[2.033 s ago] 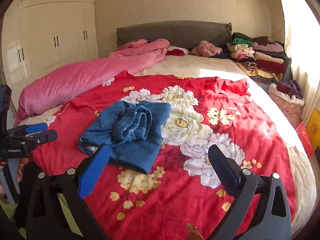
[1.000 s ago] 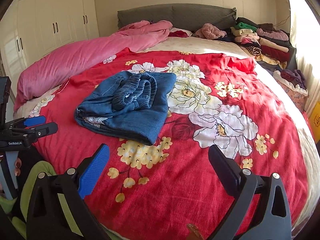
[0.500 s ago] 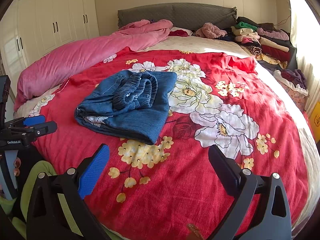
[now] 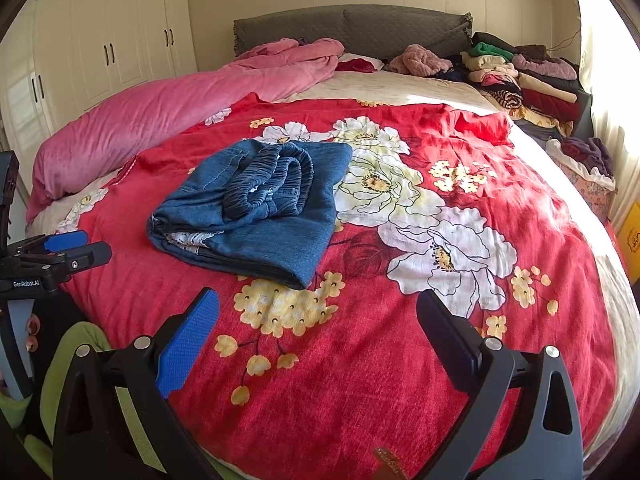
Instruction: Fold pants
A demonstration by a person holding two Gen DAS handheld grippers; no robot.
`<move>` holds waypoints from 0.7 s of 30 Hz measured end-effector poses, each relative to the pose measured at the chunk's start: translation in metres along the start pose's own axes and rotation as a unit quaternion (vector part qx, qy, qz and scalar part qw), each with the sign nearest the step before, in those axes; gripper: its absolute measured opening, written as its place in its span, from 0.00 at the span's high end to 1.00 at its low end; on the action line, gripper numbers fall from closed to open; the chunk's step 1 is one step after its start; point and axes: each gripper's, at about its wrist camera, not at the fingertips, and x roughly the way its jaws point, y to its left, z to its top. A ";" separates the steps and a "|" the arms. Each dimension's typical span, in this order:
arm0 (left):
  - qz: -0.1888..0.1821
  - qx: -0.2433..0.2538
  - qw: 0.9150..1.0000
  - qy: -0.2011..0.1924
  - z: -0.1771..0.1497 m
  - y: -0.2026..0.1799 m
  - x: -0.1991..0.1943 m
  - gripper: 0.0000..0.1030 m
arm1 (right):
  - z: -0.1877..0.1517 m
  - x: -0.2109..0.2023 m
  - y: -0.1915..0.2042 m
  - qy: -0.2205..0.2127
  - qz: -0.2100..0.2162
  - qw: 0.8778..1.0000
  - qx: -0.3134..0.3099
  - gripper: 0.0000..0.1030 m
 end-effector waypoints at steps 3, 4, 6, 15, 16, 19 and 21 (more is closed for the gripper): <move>0.000 0.000 1.000 0.001 0.000 0.000 0.000 0.09 | 0.000 0.000 0.000 0.000 0.000 1.000 0.000 0.04; 0.001 0.000 1.000 0.001 0.000 0.000 0.000 0.09 | 0.000 0.000 0.000 0.000 -0.001 1.000 0.000 0.04; 0.001 -0.001 1.000 0.002 0.000 0.001 0.000 0.09 | 0.000 0.001 0.000 0.001 -0.001 1.000 0.001 0.04; 0.002 -0.002 1.000 0.002 0.000 0.003 0.001 0.09 | 0.000 0.002 -0.001 0.001 -0.002 1.000 0.001 0.04; 0.003 -0.002 1.000 0.002 0.000 0.004 0.000 0.09 | 0.000 0.002 -0.001 0.002 -0.002 1.000 0.000 0.04; 0.003 -0.003 1.000 0.003 -0.001 0.007 0.000 0.09 | 0.000 0.002 -0.002 0.002 -0.001 1.000 0.000 0.04; 0.002 -0.003 1.000 0.003 -0.001 0.007 0.000 0.09 | 0.001 0.001 -0.001 0.001 -0.002 1.000 0.000 0.04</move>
